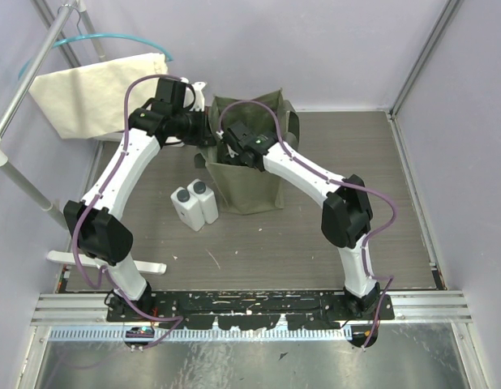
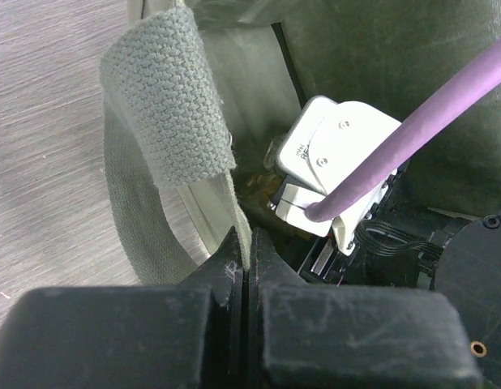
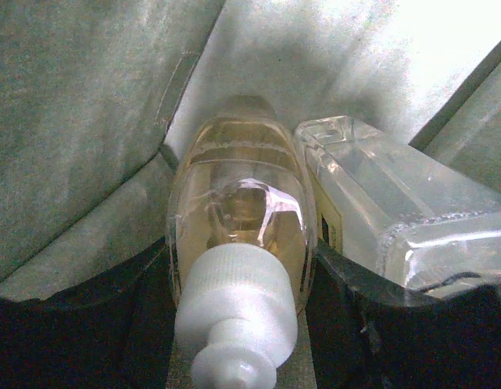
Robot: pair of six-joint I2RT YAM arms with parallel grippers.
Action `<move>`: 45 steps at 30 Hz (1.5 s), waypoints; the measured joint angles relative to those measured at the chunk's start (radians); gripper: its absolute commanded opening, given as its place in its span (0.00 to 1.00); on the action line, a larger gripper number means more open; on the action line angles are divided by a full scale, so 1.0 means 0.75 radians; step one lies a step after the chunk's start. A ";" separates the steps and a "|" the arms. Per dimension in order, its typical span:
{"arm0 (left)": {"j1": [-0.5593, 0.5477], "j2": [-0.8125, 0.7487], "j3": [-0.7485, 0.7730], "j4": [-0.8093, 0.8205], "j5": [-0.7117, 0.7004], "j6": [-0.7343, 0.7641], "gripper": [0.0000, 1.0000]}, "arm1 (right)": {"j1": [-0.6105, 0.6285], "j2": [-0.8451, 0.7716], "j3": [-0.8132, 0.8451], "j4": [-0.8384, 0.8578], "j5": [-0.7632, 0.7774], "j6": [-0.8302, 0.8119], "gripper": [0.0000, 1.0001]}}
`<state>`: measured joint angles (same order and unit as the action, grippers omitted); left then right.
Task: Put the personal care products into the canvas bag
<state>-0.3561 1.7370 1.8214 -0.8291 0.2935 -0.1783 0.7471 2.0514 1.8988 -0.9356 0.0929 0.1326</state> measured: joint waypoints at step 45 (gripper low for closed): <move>0.001 -0.010 0.000 0.002 -0.020 0.000 0.81 | 0.020 -0.323 0.341 -0.123 0.349 -0.030 1.00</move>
<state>-0.3557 1.7298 1.8214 -0.8276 0.2783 -0.1783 0.7620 1.8091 2.1548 -1.0275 0.3546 0.1104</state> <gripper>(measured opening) 0.589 0.998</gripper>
